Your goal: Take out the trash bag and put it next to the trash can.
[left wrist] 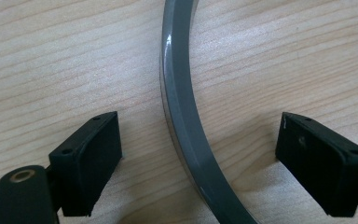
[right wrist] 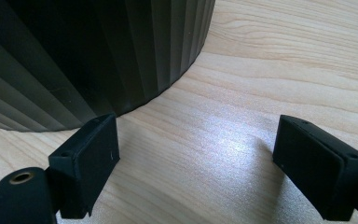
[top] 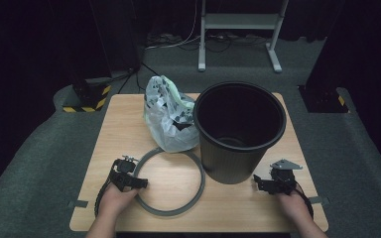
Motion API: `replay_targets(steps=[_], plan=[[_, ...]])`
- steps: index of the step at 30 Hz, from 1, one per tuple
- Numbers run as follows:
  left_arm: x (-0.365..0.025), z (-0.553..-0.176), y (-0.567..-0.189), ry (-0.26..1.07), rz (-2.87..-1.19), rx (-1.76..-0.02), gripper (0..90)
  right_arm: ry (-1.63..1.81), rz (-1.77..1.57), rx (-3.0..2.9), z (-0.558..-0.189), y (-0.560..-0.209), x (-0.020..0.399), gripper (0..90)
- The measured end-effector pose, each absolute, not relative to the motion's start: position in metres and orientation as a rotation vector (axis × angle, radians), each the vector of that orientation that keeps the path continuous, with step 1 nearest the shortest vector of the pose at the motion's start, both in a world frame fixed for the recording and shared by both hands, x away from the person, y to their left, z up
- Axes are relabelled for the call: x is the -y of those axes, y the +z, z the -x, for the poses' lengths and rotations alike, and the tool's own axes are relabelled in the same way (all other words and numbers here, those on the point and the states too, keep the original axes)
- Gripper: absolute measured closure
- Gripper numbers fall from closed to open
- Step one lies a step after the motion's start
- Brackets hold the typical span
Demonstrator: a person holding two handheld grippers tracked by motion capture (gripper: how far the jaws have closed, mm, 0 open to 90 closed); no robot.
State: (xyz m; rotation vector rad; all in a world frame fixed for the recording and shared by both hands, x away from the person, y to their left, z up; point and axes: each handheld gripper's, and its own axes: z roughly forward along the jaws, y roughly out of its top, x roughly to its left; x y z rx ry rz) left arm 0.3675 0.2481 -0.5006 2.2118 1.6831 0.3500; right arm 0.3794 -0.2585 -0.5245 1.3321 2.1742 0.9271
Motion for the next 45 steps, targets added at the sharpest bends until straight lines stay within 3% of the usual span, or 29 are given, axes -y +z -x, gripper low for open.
replay_targets(steps=[9, 21, 35, 43, 45], plan=[[-0.243, -0.379, -0.497, 0.278, -2.26, -1.75, 14.7, 0.927, -1.33, -2.177, -0.38, -0.525, 0.258, 13.5], [-0.236, -0.41, -0.489, 0.118, -2.375, -1.876, 24.9, 0.93, -1.323, -2.187, -0.38, -0.525, 0.257, 13.0], [-0.238, -0.422, -0.486, 0.061, -2.402, -1.939, 36.5, 0.93, -1.32, -2.19, -0.38, -0.525, 0.257, 13.0], [-0.242, -0.422, -0.483, 0.051, -2.383, -1.959, 57.1, 0.93, -1.32, -2.19, -0.38, -0.525, 0.257, 13.0], [-0.242, -0.422, -0.482, 0.061, -2.409, -1.94, 67.2, 0.93, -1.319, -2.19, -0.38, -0.525, 0.257, 13.0]])
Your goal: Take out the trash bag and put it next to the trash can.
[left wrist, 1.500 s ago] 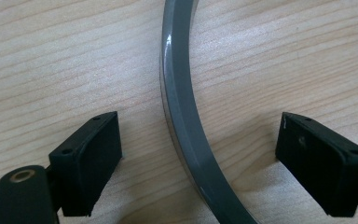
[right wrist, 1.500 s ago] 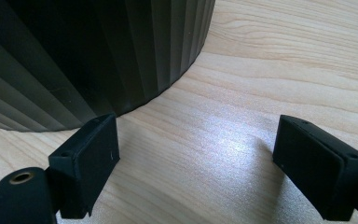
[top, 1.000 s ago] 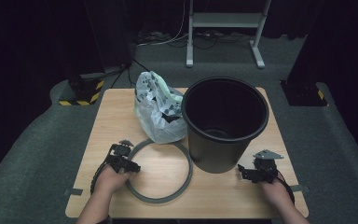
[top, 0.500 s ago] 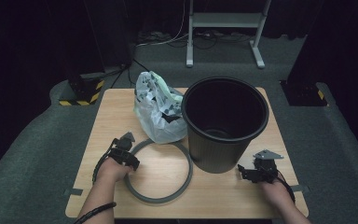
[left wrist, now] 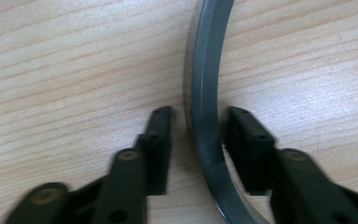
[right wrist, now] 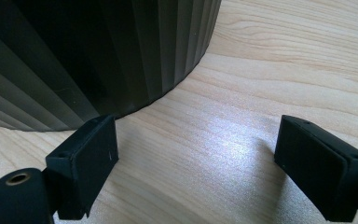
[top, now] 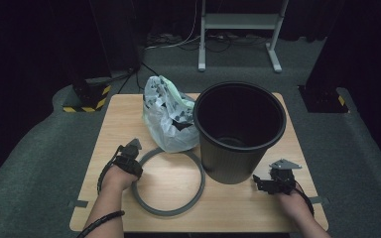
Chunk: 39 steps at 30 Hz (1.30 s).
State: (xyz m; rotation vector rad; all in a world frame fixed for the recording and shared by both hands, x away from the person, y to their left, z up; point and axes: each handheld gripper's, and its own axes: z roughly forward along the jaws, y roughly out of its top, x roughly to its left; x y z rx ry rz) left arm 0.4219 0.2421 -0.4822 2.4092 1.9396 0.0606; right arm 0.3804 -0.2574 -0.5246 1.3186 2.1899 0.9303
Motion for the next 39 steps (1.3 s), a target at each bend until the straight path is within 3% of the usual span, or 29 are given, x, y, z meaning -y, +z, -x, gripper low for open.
replay_targets(steps=[10, 20, 30, 39], plan=[[-0.245, -0.419, -0.482, 0.067, -2.432, -1.872, 75.9, 0.93, -1.32, -2.19, -0.38, -0.525, 0.257, 13.0], [-0.25, -0.414, -0.482, 0.087, -2.465, -1.815, 77.1, 0.932, -1.32, -2.188, -0.379, -0.525, 0.257, 13.0], [-0.256, -0.411, -0.482, 0.081, -2.421, -1.813, 78.0, 0.931, -1.322, -2.189, -0.379, -0.525, 0.257, 13.0], [-0.269, -0.407, -0.48, -0.022, -2.302, -1.837, 78.6, 0.932, -1.322, -2.19, -0.379, -0.525, 0.257, 13.0]])
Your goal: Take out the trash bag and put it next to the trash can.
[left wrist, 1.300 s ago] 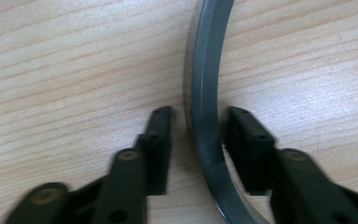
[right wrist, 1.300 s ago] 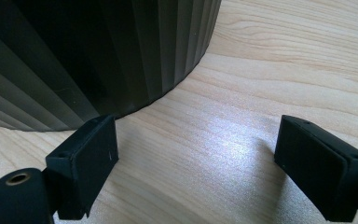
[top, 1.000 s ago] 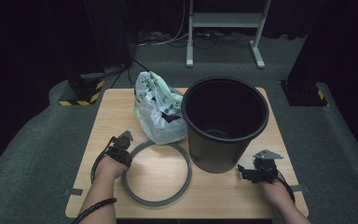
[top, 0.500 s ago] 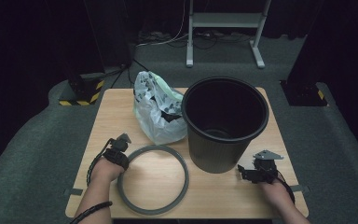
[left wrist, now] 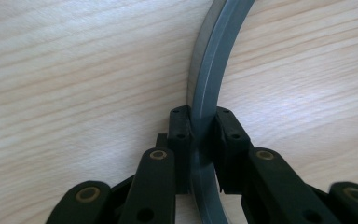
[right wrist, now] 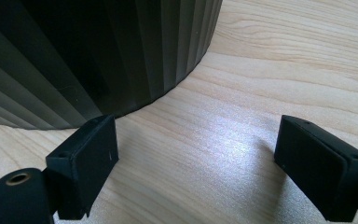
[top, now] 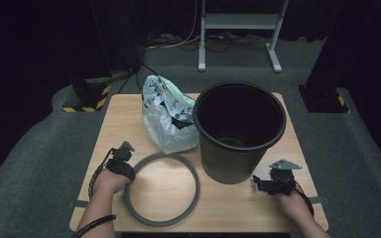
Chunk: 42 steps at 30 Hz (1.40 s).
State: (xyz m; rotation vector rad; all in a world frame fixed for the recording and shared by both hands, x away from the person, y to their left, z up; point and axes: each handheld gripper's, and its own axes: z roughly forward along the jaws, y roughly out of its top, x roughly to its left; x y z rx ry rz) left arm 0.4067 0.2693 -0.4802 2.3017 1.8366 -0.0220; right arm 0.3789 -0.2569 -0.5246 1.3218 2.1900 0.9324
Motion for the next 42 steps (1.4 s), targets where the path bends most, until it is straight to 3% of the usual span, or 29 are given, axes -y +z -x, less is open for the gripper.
replay_targets(steps=[20, 42], plan=[[-0.281, -0.364, -0.462, -0.098, -2.2, -1.901, 78.5, 0.944, -1.315, -2.2, -0.379, -0.525, 0.258, 13.3], [-0.293, -0.383, -0.372, -0.003, -2.074, -1.896, 78.0, 0.939, -1.306, -2.203, -0.38, -0.525, 0.257, 13.1]])
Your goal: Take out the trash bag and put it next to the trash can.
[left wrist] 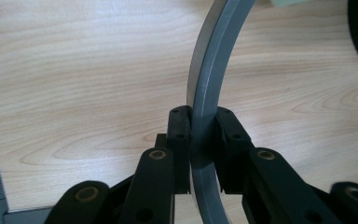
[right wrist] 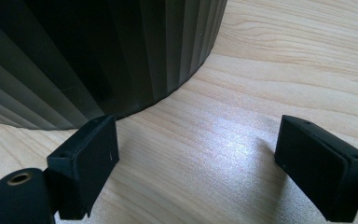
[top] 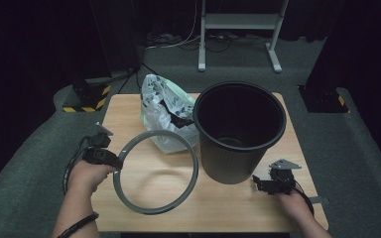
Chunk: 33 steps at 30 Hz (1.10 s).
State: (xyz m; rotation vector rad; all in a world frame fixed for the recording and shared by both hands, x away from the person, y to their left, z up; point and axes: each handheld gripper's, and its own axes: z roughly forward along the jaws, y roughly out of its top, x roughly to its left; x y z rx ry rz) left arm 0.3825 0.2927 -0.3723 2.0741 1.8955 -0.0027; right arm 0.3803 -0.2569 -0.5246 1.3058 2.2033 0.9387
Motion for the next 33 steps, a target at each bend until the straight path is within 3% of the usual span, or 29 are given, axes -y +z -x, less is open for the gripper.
replay_targets(steps=[19, 33], plan=[[-0.286, -0.393, -0.326, 0.048, -2.058, -1.863, 78.0, 0.941, -1.306, -2.202, -0.38, -0.525, 0.257, 13.1], [-0.293, -0.405, -0.313, 0.048, -2.035, -1.866, 77.9, 0.94, -1.307, -2.202, -0.38, -0.525, 0.257, 13.2]])
